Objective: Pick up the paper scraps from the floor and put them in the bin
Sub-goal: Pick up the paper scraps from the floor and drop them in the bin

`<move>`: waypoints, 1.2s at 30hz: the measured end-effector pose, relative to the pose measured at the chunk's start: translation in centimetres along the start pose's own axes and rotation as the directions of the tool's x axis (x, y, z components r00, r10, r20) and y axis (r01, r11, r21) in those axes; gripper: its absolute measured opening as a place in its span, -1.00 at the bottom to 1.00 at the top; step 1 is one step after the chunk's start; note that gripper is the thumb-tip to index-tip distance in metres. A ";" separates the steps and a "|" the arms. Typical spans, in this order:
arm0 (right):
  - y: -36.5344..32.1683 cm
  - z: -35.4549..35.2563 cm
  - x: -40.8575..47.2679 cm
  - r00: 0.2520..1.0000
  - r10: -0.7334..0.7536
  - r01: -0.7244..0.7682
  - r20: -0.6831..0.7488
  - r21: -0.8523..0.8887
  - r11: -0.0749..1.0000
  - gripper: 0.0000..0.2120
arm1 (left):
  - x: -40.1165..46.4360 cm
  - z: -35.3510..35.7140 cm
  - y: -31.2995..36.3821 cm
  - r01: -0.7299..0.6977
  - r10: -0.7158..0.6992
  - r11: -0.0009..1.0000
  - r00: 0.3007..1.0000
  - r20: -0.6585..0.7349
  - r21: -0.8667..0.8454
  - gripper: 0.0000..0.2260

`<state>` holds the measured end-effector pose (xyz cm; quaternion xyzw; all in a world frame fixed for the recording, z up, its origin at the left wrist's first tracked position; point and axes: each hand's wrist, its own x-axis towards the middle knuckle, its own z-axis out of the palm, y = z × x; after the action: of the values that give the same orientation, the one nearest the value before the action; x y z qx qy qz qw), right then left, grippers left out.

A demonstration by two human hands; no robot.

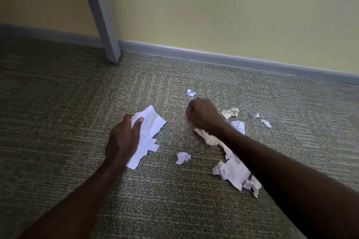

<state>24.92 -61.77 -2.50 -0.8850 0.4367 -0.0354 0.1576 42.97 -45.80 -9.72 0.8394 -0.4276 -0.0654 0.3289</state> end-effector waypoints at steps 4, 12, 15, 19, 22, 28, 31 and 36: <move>2.7 1.5 5.0 0.998 -0.029 0.030 0.053 -0.016 0.999 -0.49 | 0.1 0.1 -0.2 -0.002 0.002 1.000 1.000 -0.028 0.003 -0.63; -0.5 5.8 1.3 0.973 -0.209 0.219 -0.094 0.111 0.969 -0.72 | 0.4 -0.1 -0.5 0.031 -0.037 0.996 0.996 -0.077 -0.084 -0.57; -3.3 7.1 -1.7 0.921 -0.370 0.389 -0.120 0.240 0.890 -0.70 | 0.4 -0.3 -0.4 0.036 -0.052 0.988 0.993 -0.106 -0.150 -0.61; -6.7 7.2 -4.9 0.900 -0.433 0.423 -0.044 0.328 0.845 -0.59 | 0.6 -0.4 -0.6 0.019 -0.047 0.980 0.989 -0.138 -0.200 -0.57; -7.8 8.4 -7.3 0.929 -0.367 0.368 -0.050 0.230 0.901 -0.51 | 0.6 -0.4 -0.8 0.041 -0.072 0.972 0.990 -0.125 -0.231 -0.56; -9.2 9.2 -11.6 0.932 -0.281 0.325 -0.230 0.187 0.927 -0.74 | -2.4 -1.0 0.6 0.076 -0.142 0.929 0.977 -0.159 -0.361 -0.73; -9.1 8.8 -12.8 0.911 -0.326 0.379 -0.254 0.200 0.903 -0.68 | -4.3 -1.4 0.8 0.112 -0.178 0.908 0.976 -0.129 -0.405 -0.72; -7.2 6.5 -14.4 0.961 -0.159 0.240 -0.227 0.392 0.888 -0.73 | -3.7 -2.3 0.8 0.266 -0.303 0.843 0.953 -0.005 -0.468 -0.60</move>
<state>22.87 -44.81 -5.34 -0.8640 0.3385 -0.2272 0.2955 40.99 -42.18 -8.12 0.7928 -0.2571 -0.1803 0.5223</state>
